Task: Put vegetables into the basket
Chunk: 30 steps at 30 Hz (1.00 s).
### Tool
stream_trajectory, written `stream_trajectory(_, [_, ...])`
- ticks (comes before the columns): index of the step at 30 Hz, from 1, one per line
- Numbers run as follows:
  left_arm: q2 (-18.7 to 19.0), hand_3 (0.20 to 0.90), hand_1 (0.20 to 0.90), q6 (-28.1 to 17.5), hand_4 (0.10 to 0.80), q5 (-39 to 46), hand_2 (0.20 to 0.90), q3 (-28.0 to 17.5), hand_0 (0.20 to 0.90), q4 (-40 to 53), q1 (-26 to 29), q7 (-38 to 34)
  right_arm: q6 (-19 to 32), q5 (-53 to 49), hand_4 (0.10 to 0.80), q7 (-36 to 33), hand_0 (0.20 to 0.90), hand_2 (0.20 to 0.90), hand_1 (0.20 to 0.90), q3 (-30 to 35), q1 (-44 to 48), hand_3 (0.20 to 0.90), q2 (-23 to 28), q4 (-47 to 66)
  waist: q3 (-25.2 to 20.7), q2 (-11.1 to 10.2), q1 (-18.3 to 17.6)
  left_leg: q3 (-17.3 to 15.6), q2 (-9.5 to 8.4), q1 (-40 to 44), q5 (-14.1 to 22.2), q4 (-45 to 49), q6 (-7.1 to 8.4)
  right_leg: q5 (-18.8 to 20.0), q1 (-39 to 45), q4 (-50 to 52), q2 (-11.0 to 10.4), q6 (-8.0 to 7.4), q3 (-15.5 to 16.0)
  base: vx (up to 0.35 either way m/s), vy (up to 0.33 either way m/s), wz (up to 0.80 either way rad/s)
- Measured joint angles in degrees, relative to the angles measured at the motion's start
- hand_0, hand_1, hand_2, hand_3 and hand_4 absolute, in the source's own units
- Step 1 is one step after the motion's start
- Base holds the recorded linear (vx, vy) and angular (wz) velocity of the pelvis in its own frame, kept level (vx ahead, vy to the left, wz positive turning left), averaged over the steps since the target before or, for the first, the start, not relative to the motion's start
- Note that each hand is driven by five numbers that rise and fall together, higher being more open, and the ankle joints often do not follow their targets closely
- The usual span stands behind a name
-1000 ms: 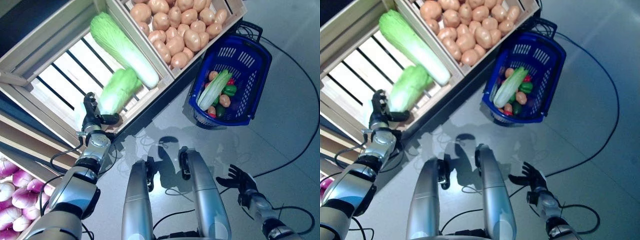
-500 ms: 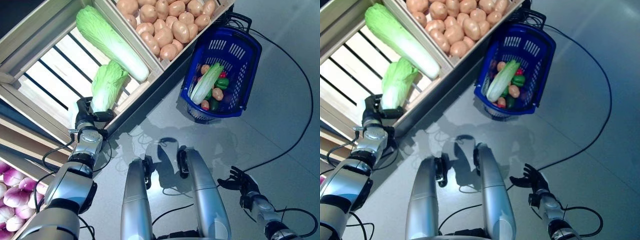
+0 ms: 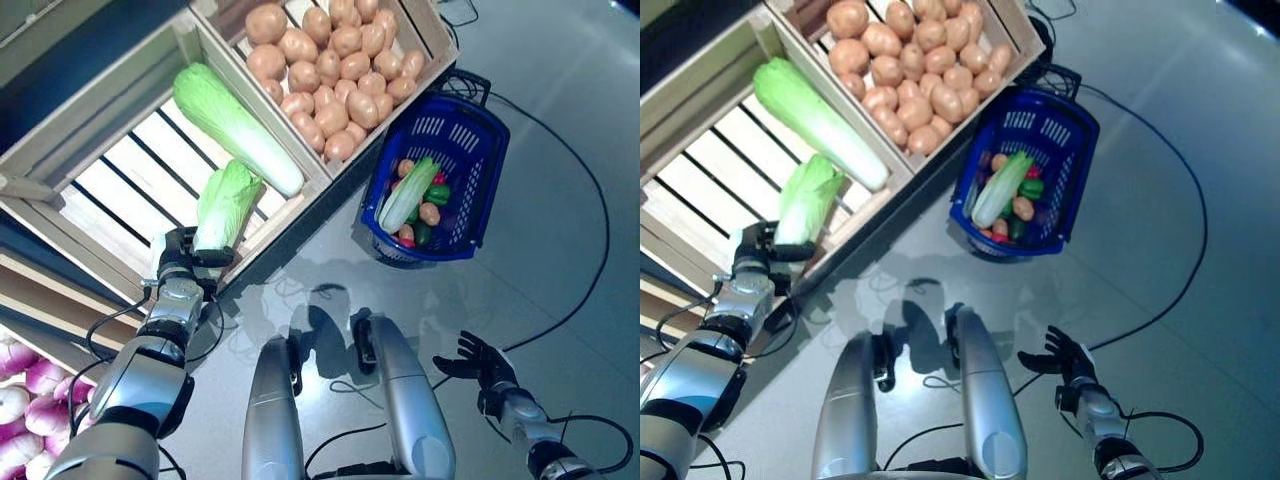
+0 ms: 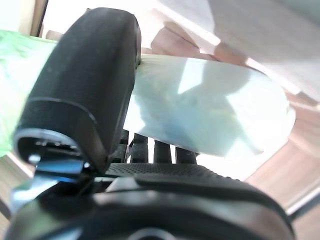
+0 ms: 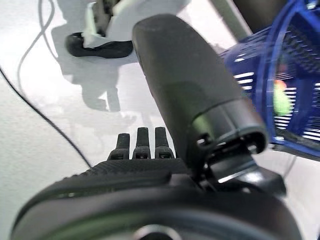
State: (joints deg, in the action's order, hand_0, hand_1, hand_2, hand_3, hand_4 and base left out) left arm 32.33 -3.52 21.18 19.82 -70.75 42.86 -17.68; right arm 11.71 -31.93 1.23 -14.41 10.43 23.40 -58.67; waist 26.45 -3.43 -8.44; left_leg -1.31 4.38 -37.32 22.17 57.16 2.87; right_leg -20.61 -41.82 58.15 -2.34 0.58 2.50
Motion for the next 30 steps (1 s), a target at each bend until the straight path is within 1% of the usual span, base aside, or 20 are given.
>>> stream_trajectory(2, [0.0,0.300,0.300,0.4,0.400,0.0,0.300,0.0,0.300,-0.1,-1.2,0.1,0.0,0.0,0.800,0.0,0.900,0.900,0.900,0.0,-0.1,0.900,-0.1,0.1,-1.5,0.0,0.1,-0.3,0.00,2.6,-0.7,-2.9,0.36,0.1,2.3,-2.3,-0.1,-0.01,0.0,0.027,-0.034,0.02])
stream_trajectory(4, [0.0,0.300,0.300,0.4,0.400,-0.1,0.300,-0.1,0.300,0.1,-3.5,0.1,0.1,0.0,0.800,0.0,0.900,0.900,0.900,0.1,-1.2,0.900,-0.8,1.0,-5.2,0.2,0.2,-0.6,-0.15,4.7,-1.8,-6.9,0.58,0.8,4.1,-5.4,-0.1,0.02,0.1,0.049,-0.028,0.03])
stream_trajectory(6, [-0.1,0.300,0.300,0.3,0.400,-0.1,0.300,-0.5,0.300,1.0,-5.1,0.1,0.1,0.0,0.800,0.0,0.900,0.900,0.900,0.1,-1.6,0.900,-1.6,1.2,-6.1,0.3,0.3,-0.5,-0.31,8.4,-2.1,-9.5,0.69,0.8,7.9,-7.6,-0.2,0.02,0.4,0.080,-0.025,0.03])
stream_trajectory(7, [-0.1,0.300,0.300,0.3,0.400,-0.2,0.300,-1.0,0.300,2.7,-6.9,0.0,0.1,0.0,0.800,0.0,0.900,0.900,0.900,0.1,-2.3,0.900,-1.9,1.9,-6.8,0.6,0.4,-0.6,-0.30,10.8,-2.4,-11.2,0.73,0.9,10.2,-9.2,-0.3,0.02,0.8,0.094,-0.031,0.06])
stream_trajectory(9, [-0.6,0.300,0.300,0.2,0.400,-0.5,0.300,-1.1,0.300,4.3,-9.5,0.0,0.1,0.0,0.800,0.0,0.900,0.900,0.900,0.0,-4.1,0.900,-2.3,3.0,-9.5,1.4,0.6,-0.7,-0.44,13.8,-2.9,-14.2,0.61,1.0,13.1,-11.6,-0.4,-0.14,1.0,0.070,-0.022,0.05])
stream_trajectory(11, [-0.6,0.300,0.300,0.1,0.400,-1.2,0.300,-1.3,0.300,4.7,-10.3,0.0,0.1,0.0,0.800,0.1,0.900,0.900,0.900,0.1,-4.8,0.900,-2.5,3.6,-10.0,1.7,0.8,-0.7,-0.63,16.7,-3.6,-16.8,0.41,1.2,15.8,-13.6,-0.7,-0.46,1.0,0.063,-0.022,0.05])
stream_trajectory(12, [-0.6,0.300,0.300,0.0,0.400,-1.3,0.300,-1.3,0.300,5.2,-11.1,0.0,0.1,0.0,0.800,0.2,0.900,0.900,0.900,0.1,-5.5,0.900,-2.5,4.4,-11.2,2.1,0.8,-0.7,-0.86,17.6,-4.0,-18.2,0.31,1.3,16.7,-14.7,-0.8,-0.65,1.0,0.073,-0.036,0.00])
stream_trajectory(13, [-0.6,0.300,0.300,0.0,0.400,-1.4,0.300,-2.8,0.300,6.7,-12.6,0.0,-0.1,0.0,0.800,0.2,0.900,0.900,0.900,0.1,-6.3,0.900,-2.7,5.2,-11.6,2.1,1.1,-1.0,-1.04,19.8,-5.0,-20.9,0.27,1.9,18.3,-16.5,-1.1,-0.75,1.1,0.084,-0.047,-0.01])
stream_trajectory(17, [-0.7,0.300,0.300,-0.4,0.400,-3.1,0.300,-3.2,0.300,10.9,-16.1,0.1,-0.5,-0.7,0.800,0.3,0.900,0.900,0.900,0.3,-10.0,0.900,-3.3,8.5,-13.6,3.0,1.6,-1.2,-1.44,26.3,-8.6,-30.3,0.00,4.3,24.0,-23.9,-1.1,-1.11,1.4,0.086,-0.043,0.02])
stream_trajectory(19, [-0.9,0.300,0.300,-0.8,0.400,-4.3,0.300,-3.3,0.300,15.6,-19.0,0.1,-3.7,-7.4,0.800,1.5,0.900,0.900,0.900,0.8,-11.0,0.900,-3.9,11.7,-14.3,3.4,1.7,-1.3,-1.48,30.9,-11.8,-37.2,-0.20,6.6,28.0,-29.5,-0.9,-1.46,1.6,0.096,-0.035,0.00])
stream_trajectory(20, [-1.1,0.300,0.300,-0.8,0.400,-4.9,0.300,-3.3,0.300,16.5,-19.4,0.1,-4.7,-8.3,0.800,1.7,0.900,0.900,0.900,0.8,-11.0,0.900,-4.0,11.9,-14.5,3.4,1.7,-1.2,-1.48,32.0,-12.5,-39.0,-0.29,7.0,29.0,-30.8,-0.9,-1.53,1.7,0.085,-0.034,0.07])
stream_trajectory(22, [-3.0,0.300,0.300,-0.8,0.400,-5.9,0.300,-3.2,0.300,20.1,-20.9,0.0,-7.9,-11.2,0.800,2.5,0.900,0.900,0.900,1.1,-11.2,0.900,-4.5,11.8,-16.1,3.9,2.1,-1.0,-1.50,35.4,-15.1,-44.9,-0.51,9.0,32.3,-36.0,-0.7,-1.87,2.6,0.090,-0.052,0.14])
stream_trajectory(23, [-4.0,0.300,0.300,-1.0,0.400,-6.3,0.300,-2.6,0.300,22.0,-21.6,-0.2,-8.1,-11.4,0.800,2.5,0.900,0.900,0.900,1.0,-11.4,0.900,-4.8,12.2,-16.8,4.0,2.6,-0.8,-1.49,37.0,-16.2,-47.4,-0.67,9.8,33.8,-38.1,-0.6,-2.08,2.8,0.063,-0.053,0.07])
stream_trajectory(24, [-5.3,0.300,0.300,-1.0,0.400,-7.6,0.300,-2.4,0.300,25.7,-23.2,-1.5,-8.5,-11.6,0.800,1.9,0.900,0.900,0.900,0.8,-12.3,0.900,-4.8,15.0,-17.1,4.4,3.2,-0.7,-1.44,38.6,-17.2,-49.9,-0.86,10.8,35.3,-40.4,-0.4,-2.31,2.7,0.016,-0.029,0.04])
stream_trajectory(26, [-7.7,0.300,0.300,-1.5,0.400,-8.5,0.300,-1.6,0.300,30.7,-25.9,-1.9,-8.6,-11.8,0.800,1.4,0.900,0.900,0.900,0.4,-13.1,0.900,-5.6,21.6,-18.3,5.2,3.4,-0.6,-1.42,40.3,-18.9,-53.6,-1.30,12.7,37.3,-44.5,-0.1,-2.85,2.8,0.001,-0.013,0.02])
stream_trajectory(30, [-11.2,0.300,0.300,-2.1,0.400,-10.2,0.300,0.1,0.300,36.5,-29.8,-2.2,-8.8,-12.0,0.800,1.2,0.900,0.900,0.900,0.0,-12.0,0.900,-8.3,32.3,-19.7,5.7,3.6,-0.6,-1.63,42.0,-20.6,-57.3,-2.06,16.3,40.7,-51.9,0.1,-3.82,2.8,0.003,-0.017,0.01])
